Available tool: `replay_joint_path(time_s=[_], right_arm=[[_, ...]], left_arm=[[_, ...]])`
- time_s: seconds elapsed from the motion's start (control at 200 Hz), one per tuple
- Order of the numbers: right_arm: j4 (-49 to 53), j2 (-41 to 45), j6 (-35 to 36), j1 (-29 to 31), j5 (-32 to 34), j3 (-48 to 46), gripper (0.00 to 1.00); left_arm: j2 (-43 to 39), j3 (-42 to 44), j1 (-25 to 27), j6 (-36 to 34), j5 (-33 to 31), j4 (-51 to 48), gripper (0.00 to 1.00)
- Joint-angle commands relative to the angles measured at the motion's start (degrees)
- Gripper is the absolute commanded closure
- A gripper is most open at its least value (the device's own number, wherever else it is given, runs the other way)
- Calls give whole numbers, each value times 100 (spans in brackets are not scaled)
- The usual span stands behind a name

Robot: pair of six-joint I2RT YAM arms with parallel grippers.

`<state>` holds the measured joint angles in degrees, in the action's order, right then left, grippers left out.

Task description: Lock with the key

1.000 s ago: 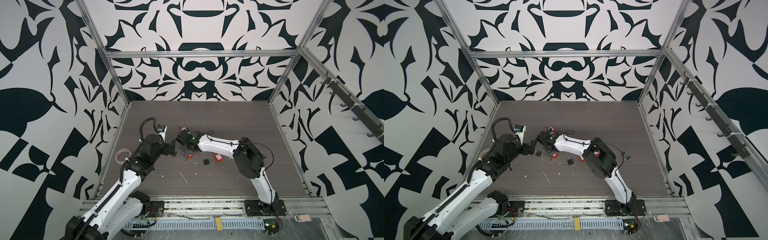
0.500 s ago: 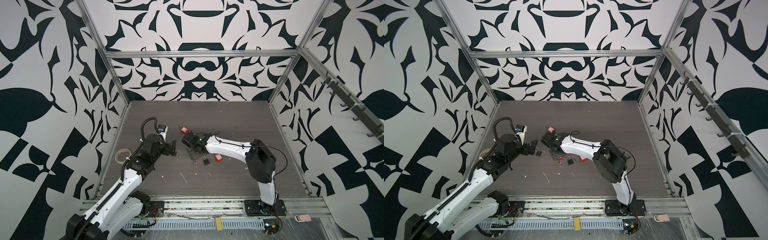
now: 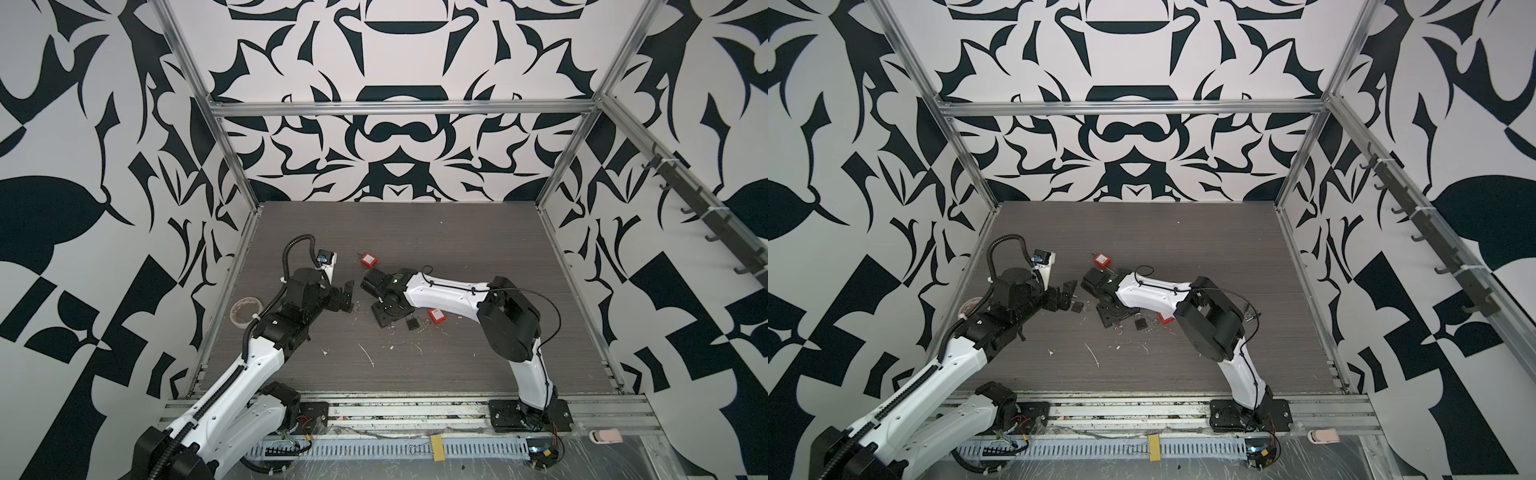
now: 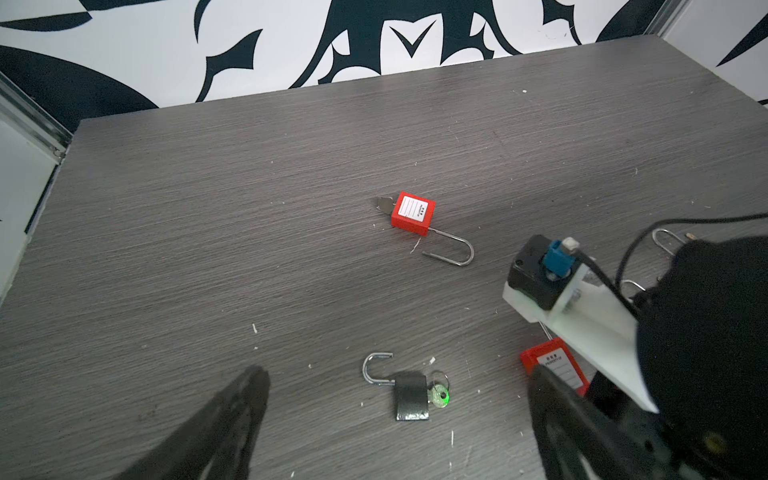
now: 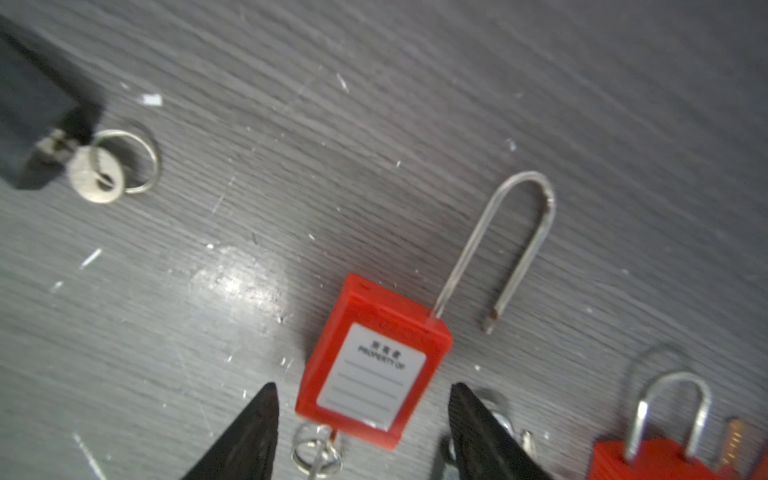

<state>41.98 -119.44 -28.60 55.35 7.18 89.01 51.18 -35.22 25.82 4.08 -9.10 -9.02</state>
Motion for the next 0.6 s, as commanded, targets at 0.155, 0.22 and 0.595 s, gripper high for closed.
replay_joint_path(time_s=[0.155,0.22,0.595], right_arm=[[183,-70,-301,-86,-169,257,36],[197,-99,-337,-125,-160,261,36],[13,-334,-282,-169,-417,433,37]], left_arm=[[76,-19,-17,39,103,23,1],[77,-11,-19,40,116,23,1],[77,12,-18,19,115,31,1]])
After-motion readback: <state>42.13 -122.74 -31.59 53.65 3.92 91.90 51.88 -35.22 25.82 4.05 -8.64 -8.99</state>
